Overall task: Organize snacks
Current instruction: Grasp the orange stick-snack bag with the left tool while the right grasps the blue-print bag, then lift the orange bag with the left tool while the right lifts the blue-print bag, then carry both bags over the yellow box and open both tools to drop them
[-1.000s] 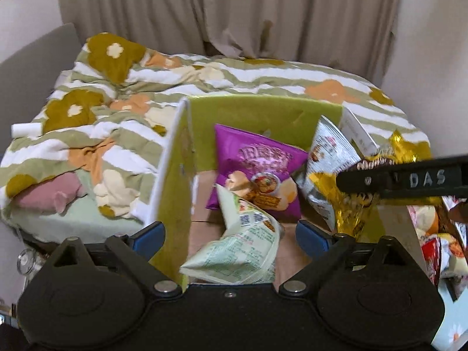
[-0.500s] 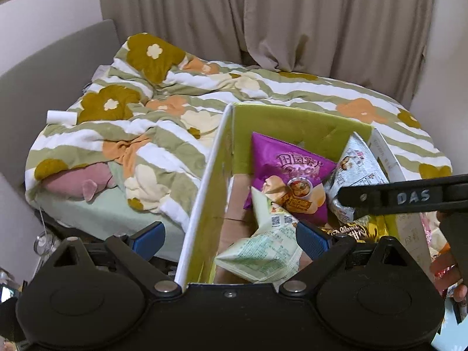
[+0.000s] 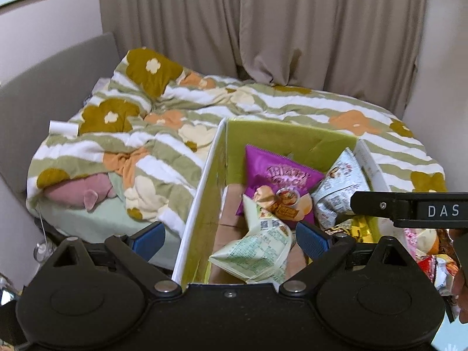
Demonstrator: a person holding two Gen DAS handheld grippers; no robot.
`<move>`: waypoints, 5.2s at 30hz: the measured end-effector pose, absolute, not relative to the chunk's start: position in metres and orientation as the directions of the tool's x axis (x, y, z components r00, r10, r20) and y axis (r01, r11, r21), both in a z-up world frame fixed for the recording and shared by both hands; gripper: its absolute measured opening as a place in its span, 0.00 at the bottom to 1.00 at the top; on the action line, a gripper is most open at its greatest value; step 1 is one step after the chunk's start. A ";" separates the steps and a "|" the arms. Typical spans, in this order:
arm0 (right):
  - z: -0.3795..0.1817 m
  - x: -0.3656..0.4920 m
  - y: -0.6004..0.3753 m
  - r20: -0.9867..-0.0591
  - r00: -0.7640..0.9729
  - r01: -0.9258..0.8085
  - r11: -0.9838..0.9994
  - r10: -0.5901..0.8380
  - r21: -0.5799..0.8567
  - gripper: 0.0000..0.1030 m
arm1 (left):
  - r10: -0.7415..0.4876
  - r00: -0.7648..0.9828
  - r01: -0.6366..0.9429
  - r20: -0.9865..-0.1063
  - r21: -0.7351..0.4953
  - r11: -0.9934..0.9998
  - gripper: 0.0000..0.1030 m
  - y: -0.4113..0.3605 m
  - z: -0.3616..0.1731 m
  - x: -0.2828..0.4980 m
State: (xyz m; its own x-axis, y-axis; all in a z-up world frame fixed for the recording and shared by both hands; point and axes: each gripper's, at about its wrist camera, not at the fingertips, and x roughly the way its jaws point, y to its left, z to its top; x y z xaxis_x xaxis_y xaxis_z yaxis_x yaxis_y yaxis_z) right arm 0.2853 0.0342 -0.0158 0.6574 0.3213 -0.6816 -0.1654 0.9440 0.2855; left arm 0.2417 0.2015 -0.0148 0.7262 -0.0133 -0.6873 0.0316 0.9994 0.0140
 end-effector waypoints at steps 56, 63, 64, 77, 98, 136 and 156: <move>-0.097 0.155 -0.263 -0.771 0.590 -0.225 0.966 0.239 0.127 1.00 | -0.197 0.546 0.492 -0.814 0.121 0.862 0.95 -0.145 -0.106 0.212; -0.110 0.156 -0.262 -0.770 0.574 -0.293 0.948 0.278 0.124 1.00 | -0.180 0.517 0.551 -0.837 0.164 0.818 0.95 -0.155 -0.112 0.208; -0.112 0.155 -0.262 -0.770 0.571 -0.303 0.945 0.285 0.125 1.00 | -0.175 0.508 0.559 -0.844 0.168 0.812 0.95 -0.157 -0.114 0.209; -0.135 0.159 -0.250 -0.778 0.561 -0.364 0.928 0.283 0.076 0.78 | -0.128 0.497 0.595 -0.858 0.229 0.771 0.95 -0.165 -0.126 0.211; -0.132 0.138 -0.259 -0.782 0.565 -0.316 0.945 0.262 0.089 0.73 | -0.066 0.543 0.666 -0.837 0.381 0.642 0.79 -0.175 -0.156 0.188; -0.008 0.122 -0.226 -0.603 0.715 -0.385 0.919 0.353 0.081 0.73 | -0.087 0.813 0.303 -0.576 0.291 0.907 0.68 -0.071 0.000 0.152; 0.040 0.196 -0.032 -0.542 0.745 -0.368 0.917 0.389 0.152 0.74 | -0.004 0.792 0.167 -0.611 0.209 0.964 0.69 0.127 0.002 0.205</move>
State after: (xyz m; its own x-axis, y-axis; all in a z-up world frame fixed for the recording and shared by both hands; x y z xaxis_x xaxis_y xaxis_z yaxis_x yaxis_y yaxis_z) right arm 0.1959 -0.0325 0.0397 0.7451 0.3891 -0.5416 -0.3682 0.9172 0.1524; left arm 0.2048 0.1268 0.0015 0.7917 -0.0044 -0.6108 0.1668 0.9635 0.2093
